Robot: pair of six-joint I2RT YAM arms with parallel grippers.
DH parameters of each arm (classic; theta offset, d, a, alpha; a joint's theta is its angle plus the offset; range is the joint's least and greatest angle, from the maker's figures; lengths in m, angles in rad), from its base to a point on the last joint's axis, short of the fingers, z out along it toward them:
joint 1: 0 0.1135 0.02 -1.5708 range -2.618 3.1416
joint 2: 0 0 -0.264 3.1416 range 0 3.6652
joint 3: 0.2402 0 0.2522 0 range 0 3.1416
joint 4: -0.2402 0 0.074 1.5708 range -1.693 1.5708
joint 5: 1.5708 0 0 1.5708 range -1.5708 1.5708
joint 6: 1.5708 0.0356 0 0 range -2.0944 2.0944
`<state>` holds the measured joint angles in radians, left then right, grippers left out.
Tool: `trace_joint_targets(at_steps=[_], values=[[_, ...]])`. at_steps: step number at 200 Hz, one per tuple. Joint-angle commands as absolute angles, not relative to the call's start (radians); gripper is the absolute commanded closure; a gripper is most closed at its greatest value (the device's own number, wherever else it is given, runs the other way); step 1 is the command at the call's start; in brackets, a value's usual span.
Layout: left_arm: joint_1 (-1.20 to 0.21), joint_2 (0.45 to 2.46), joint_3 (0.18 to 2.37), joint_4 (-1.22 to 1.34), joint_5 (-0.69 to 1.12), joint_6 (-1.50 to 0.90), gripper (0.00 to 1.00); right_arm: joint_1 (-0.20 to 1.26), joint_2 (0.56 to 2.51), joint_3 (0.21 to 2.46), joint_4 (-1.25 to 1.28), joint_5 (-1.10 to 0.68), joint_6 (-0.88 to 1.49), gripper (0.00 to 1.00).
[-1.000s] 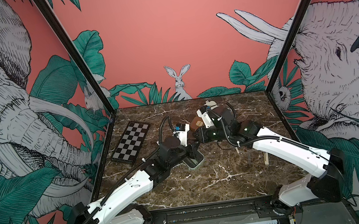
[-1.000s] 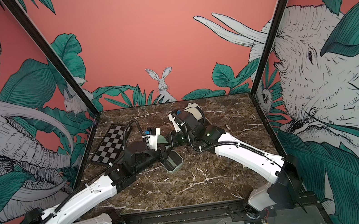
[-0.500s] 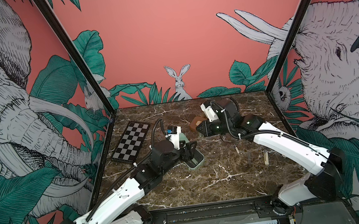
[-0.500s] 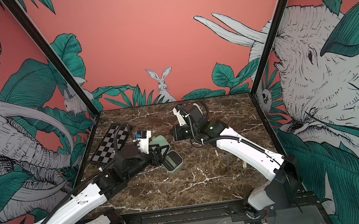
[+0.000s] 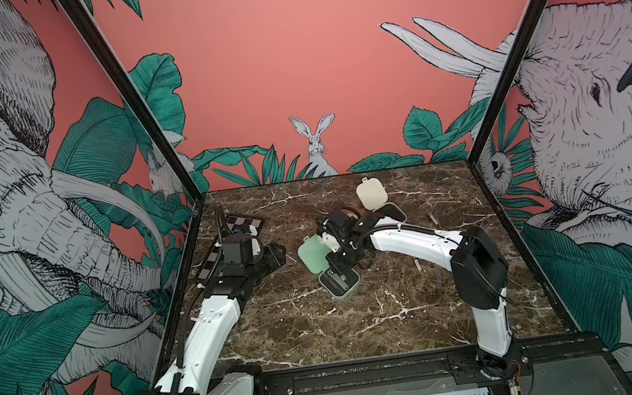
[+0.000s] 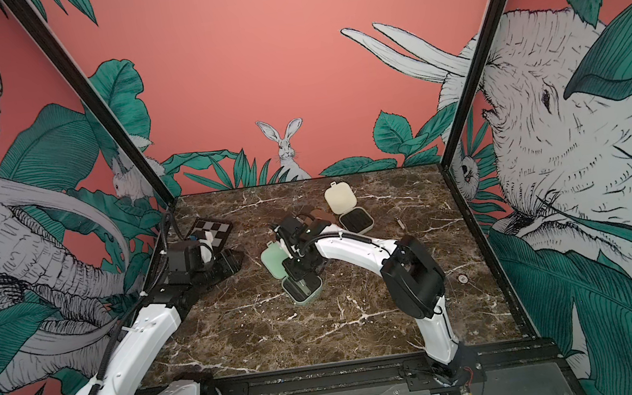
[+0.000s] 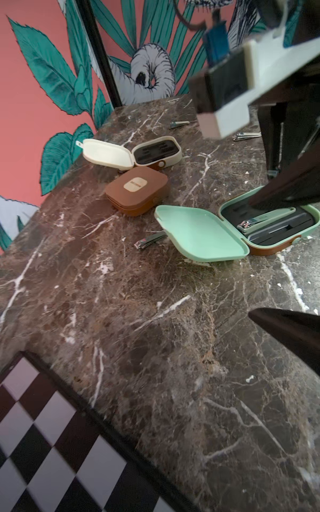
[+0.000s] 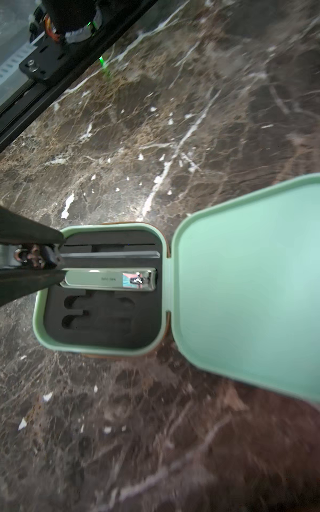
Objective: Organize nail clipper sets
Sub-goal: Place the nail clipper in the storage box.
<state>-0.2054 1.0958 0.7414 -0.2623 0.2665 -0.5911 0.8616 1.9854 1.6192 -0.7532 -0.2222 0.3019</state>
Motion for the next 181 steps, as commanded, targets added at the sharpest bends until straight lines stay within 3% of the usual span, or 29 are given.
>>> trace_joint_targets(at_steps=[1, 181], values=[[-0.199, 1.103, 0.746, -0.236, 0.346, -0.591, 0.42, 0.860, 1.985, 1.663, -0.818, -0.168, 0.258, 0.91], [-0.199, 1.074, 0.652, -0.184, 0.385, -0.629, 0.46, 0.828, 2.140, 1.707, -0.823, -0.123, 0.227, 0.87]])
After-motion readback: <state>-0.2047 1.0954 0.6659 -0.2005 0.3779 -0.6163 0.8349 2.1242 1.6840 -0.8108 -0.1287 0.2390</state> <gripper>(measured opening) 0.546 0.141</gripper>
